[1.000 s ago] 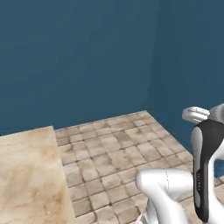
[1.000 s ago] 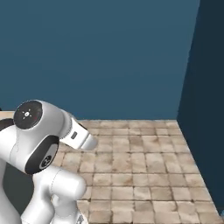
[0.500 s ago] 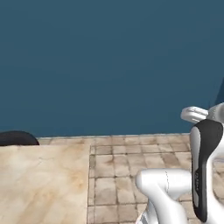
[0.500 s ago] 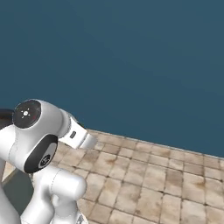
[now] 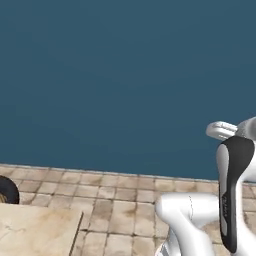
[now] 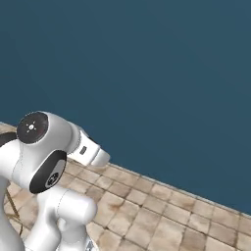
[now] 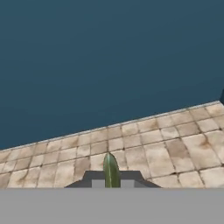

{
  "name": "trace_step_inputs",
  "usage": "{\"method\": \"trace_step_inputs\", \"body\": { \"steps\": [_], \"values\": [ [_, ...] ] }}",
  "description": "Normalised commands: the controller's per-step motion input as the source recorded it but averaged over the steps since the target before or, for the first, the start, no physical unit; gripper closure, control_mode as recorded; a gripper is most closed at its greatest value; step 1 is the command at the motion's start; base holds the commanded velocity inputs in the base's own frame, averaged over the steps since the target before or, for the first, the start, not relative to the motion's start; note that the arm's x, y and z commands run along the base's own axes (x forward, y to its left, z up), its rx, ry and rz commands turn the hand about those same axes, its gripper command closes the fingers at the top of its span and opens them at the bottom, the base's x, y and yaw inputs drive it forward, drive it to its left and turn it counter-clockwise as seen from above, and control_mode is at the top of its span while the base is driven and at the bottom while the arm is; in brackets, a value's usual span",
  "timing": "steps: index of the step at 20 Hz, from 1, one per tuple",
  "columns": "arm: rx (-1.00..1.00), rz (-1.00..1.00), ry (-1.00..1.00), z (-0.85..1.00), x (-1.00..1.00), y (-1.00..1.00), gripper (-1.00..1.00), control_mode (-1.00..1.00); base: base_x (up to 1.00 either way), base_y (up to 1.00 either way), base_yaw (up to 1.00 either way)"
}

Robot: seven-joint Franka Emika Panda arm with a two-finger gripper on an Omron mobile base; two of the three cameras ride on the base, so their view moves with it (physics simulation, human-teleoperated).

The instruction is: Take the lemon wedge from the fridge and place it on the plate with fish on the dining counter.

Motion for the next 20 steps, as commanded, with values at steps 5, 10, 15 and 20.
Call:
{"method": "trace_step_inputs", "body": {
  "steps": [5,10,15,20],
  "values": [
    [0.0,0.0,0.0,0.0,0.0,0.0,1.0,1.0,1.0,-0.19,0.5],
    [0.0,0.0,0.0,0.0,0.0,0.0,1.0,1.0,1.0,-0.05,0.59],
    [0.0,0.0,0.0,0.0,0.0,0.0,1.0,1.0,1.0,-0.04,0.61],
    [0.0,0.0,0.0,0.0,0.0,0.0,1.0,1.0,1.0,-0.04,0.63]
  ]
}}
